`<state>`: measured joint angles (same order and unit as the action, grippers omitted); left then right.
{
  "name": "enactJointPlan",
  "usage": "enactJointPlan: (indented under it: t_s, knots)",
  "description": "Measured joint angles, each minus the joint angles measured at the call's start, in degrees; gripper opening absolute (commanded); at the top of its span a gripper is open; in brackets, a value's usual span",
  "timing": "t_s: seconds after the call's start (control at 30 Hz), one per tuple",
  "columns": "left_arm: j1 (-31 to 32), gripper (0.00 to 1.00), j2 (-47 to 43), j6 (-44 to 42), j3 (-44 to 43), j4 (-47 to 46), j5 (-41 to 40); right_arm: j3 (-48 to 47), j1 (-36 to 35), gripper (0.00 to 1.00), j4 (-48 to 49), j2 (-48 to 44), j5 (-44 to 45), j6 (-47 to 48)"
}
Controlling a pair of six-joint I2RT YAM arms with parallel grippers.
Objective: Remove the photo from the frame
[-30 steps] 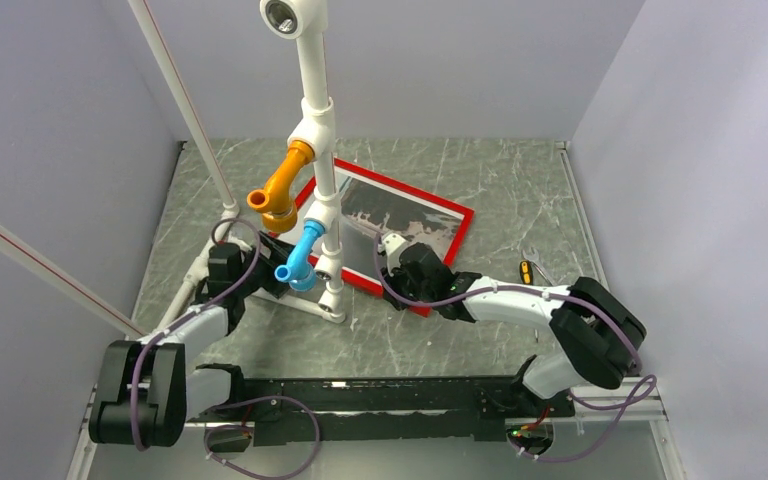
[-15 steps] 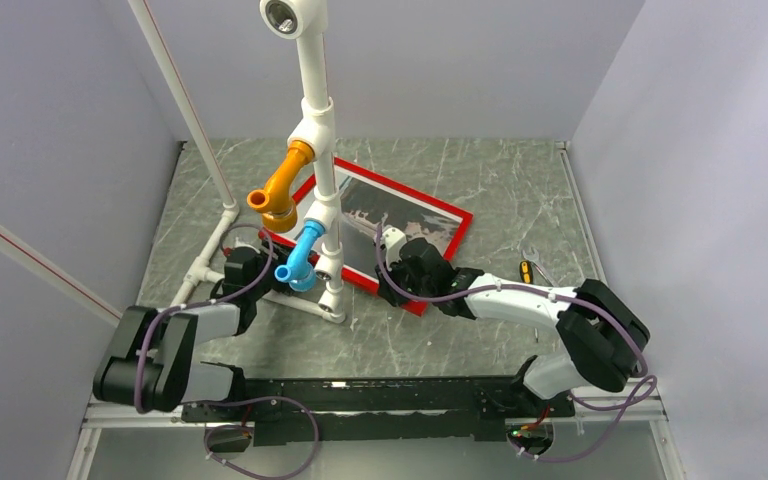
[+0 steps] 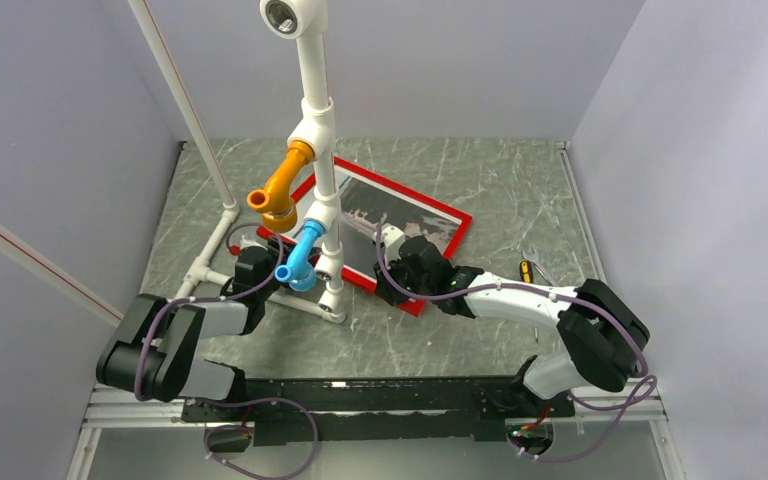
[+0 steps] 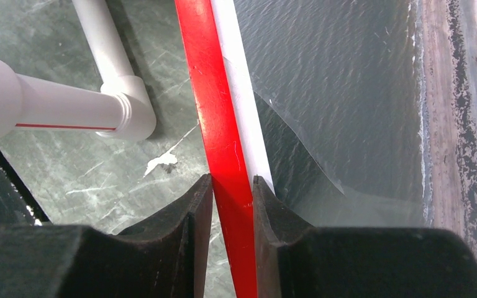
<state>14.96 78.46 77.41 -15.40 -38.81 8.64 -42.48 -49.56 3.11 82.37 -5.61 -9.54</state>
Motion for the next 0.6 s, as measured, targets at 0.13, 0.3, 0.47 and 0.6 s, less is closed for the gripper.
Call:
enactJointPlan:
  t_s: [0.13, 0.3, 0.47, 0.6]
  knots:
    - [1.20, 0.35, 2.34, 0.44, -0.48, -2.60, -0.76, 0.00, 0.02, 0.00, 0.00, 0.00, -0.68, -0.09]
    - [1.62, 0.12, 3.43, 2.64, -0.52, -4.39, -1.18, -0.15, 0.02, 0.00, -0.04, -0.07, -0.96, -0.22]
    - [1.62, 0.01, -0.33, 2.29, -0.61, -1.53, -2.71, -2.56, -0.02, 0.30, -2.60, -0.28, -1.53, -1.05]
    - [1.66, 0.00, -6.40, 1.25, -1.88, 6.86, -3.26, -3.43, -0.02, 0.80, -4.63, -1.90, -1.95, -1.64]
